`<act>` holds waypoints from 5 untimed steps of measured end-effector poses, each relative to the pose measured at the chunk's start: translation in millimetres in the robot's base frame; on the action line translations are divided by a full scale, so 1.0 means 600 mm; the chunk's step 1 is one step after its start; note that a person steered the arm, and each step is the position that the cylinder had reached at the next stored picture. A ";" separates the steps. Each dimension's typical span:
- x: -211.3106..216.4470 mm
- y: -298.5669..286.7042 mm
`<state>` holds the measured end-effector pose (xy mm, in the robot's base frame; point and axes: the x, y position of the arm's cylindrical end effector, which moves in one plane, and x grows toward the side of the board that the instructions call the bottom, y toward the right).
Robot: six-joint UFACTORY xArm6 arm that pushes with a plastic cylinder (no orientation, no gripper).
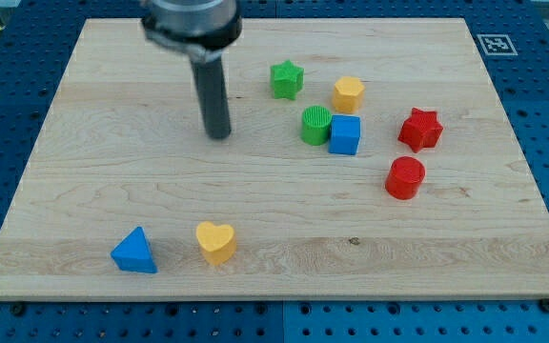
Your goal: Push the blue cube to the bottom center of the board
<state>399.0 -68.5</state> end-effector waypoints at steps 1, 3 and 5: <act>-0.007 0.072; -0.042 0.272; -0.016 0.279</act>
<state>389.4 99.0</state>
